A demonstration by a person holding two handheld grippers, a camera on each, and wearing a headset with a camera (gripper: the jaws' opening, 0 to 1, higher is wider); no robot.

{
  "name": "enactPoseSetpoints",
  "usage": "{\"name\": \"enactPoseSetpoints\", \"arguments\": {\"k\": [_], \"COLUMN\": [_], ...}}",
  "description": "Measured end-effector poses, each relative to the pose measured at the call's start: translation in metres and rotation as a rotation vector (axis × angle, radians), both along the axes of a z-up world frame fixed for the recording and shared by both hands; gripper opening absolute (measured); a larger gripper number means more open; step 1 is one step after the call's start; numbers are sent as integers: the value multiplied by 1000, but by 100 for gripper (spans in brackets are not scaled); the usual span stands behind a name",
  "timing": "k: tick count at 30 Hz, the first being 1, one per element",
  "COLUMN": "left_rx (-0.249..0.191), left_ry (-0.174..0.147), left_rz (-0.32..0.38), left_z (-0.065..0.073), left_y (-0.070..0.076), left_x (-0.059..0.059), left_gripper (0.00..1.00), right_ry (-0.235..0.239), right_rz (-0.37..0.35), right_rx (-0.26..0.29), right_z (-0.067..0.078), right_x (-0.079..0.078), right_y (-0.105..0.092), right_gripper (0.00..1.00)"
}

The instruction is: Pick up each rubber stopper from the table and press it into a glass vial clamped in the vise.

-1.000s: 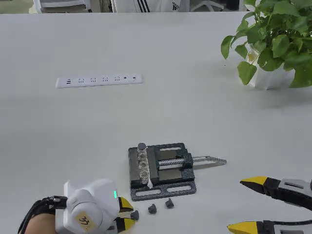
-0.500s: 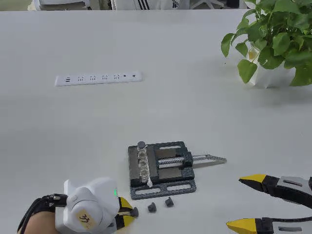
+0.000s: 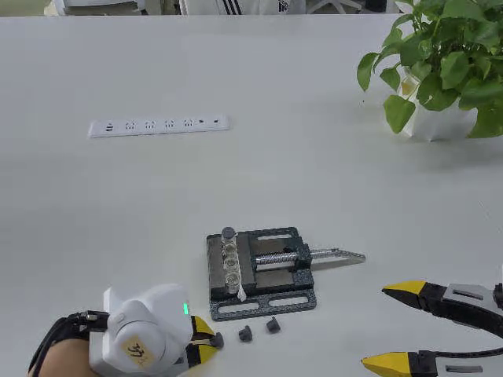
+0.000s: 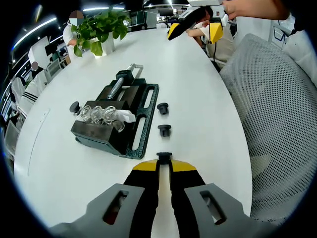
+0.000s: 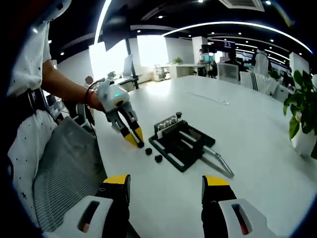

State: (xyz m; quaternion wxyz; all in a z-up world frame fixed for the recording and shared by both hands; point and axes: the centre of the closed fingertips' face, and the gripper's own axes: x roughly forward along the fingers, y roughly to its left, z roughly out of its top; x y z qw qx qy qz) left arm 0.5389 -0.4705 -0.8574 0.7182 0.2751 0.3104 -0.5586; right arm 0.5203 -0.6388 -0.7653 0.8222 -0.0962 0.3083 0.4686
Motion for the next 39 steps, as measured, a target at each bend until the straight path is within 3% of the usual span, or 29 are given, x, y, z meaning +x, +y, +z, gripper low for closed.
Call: {"name": "enactPoseSetpoints", "arguments": {"k": [14,22,39], "left_rx": [-36,-63,-82], "left_ry": [23,34,4], "left_rz": [12,-5,-58], "left_z": [9,33,95], "left_y": [-4,-13,-31], "left_x": [-5,-13,-19], "left_gripper": [3,3,3], "right_ry": [-11,-33,-101], "right_rz": [31,75,237], "right_rx": [4,13,33], "right_z": [7,21,60], "right_x": [1,1,-4], "right_y": [7,21,70], "right_gripper": [55,55,47]}}
